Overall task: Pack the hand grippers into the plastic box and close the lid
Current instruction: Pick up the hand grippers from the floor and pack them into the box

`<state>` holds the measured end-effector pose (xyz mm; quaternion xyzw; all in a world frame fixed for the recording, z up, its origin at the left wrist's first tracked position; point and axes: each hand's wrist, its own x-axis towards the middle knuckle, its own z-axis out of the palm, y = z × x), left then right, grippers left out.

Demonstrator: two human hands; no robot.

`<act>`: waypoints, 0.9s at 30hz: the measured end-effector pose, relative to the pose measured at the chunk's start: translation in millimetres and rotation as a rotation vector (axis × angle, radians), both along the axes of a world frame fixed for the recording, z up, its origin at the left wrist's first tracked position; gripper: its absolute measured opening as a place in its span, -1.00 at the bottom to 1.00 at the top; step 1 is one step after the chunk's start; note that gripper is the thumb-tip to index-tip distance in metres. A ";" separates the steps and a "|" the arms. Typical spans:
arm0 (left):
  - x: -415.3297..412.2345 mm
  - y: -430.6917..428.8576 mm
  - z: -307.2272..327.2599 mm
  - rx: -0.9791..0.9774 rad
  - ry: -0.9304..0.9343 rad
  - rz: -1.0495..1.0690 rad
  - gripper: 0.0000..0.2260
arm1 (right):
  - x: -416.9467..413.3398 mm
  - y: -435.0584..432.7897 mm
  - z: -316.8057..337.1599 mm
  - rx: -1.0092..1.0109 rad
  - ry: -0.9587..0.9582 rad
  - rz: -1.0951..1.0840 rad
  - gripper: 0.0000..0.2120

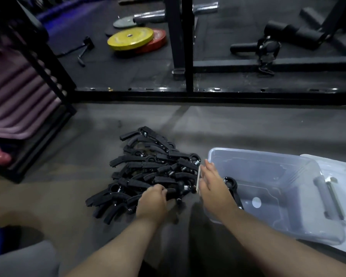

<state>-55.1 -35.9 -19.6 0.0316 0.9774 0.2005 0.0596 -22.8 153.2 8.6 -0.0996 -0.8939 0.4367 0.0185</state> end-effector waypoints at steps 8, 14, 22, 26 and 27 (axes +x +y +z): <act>-13.1 35.4 59.2 1.018 -0.349 0.660 -0.68 | 0.9 1.0 49.2 -0.443 0.034 -0.290 -0.77; 3.4 80.6 88.1 1.057 -0.406 0.324 -0.67 | -4.0 5.2 77.9 -0.575 -0.096 -0.252 -0.80; 14.4 124.2 72.7 0.531 -0.073 -0.185 -0.70 | 8.1 83.8 73.0 -0.503 -0.126 -0.396 -0.92; 18.4 129.8 45.4 0.381 -0.012 -0.203 -0.60 | 26.3 138.0 49.9 -0.364 -0.397 -0.414 -0.90; 18.7 130.9 39.9 0.359 -0.024 -0.224 -0.57 | 31.7 148.5 39.5 -0.349 -0.483 -0.426 -0.90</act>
